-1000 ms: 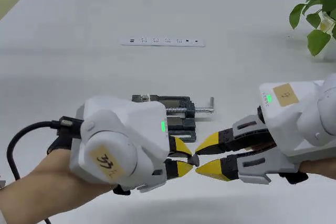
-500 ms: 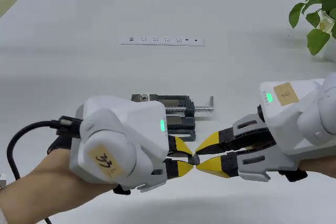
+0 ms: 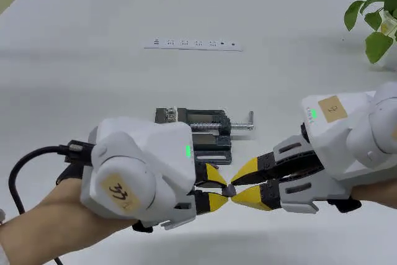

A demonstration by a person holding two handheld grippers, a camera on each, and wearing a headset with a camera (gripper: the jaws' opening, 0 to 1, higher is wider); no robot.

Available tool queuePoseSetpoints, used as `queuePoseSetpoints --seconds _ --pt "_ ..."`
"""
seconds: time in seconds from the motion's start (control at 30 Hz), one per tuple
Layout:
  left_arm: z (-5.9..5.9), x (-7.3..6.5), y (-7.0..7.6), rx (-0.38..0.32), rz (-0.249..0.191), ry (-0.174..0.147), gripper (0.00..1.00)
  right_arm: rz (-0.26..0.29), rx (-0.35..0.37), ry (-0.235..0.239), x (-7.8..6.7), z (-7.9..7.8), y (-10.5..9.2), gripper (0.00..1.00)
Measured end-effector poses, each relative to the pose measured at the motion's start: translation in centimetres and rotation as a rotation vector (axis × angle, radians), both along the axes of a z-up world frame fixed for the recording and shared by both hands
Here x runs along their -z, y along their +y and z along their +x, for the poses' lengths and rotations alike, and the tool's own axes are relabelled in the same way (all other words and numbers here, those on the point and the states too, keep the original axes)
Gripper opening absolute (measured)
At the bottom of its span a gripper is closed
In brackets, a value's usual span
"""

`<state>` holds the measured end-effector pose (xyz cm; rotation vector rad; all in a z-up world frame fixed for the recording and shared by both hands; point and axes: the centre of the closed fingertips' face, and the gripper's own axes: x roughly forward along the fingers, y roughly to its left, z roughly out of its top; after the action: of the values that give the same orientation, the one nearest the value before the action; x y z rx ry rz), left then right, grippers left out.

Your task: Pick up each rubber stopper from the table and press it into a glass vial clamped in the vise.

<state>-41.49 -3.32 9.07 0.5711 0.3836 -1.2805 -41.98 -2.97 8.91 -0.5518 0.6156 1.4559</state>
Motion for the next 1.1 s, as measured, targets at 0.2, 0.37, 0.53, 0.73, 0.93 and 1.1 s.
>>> queuePoseSetpoints --seconds 0.2,0.37,0.53,0.73,0.93,1.1 --pt "0.5 0.2 0.4 -0.053 -0.055 0.054 0.09 -0.012 -0.005 0.020 0.4 0.7 0.1 0.06" --pt "1.6 0.9 1.5 -0.161 -0.115 0.111 0.24 -0.032 -0.005 0.029 0.5 1.7 -0.1 0.06" --pt "3.2 1.5 3.5 -0.298 -0.166 0.153 0.41 -0.023 -0.001 0.071 0.2 2.5 0.2 0.06" --pt "5.4 1.5 6.9 -0.465 -0.217 0.154 0.65 -0.058 -0.021 0.064 0.2 4.2 0.7 0.06" --pt "6.9 1.6 10.2 -0.558 -0.236 0.154 0.78 -0.104 -0.066 0.046 0.0 6.1 1.3 0.06" --pt "7.5 2.4 12.3 -0.598 -0.214 0.146 0.90 -0.170 -0.110 0.022 0.3 7.8 1.8 0.06"
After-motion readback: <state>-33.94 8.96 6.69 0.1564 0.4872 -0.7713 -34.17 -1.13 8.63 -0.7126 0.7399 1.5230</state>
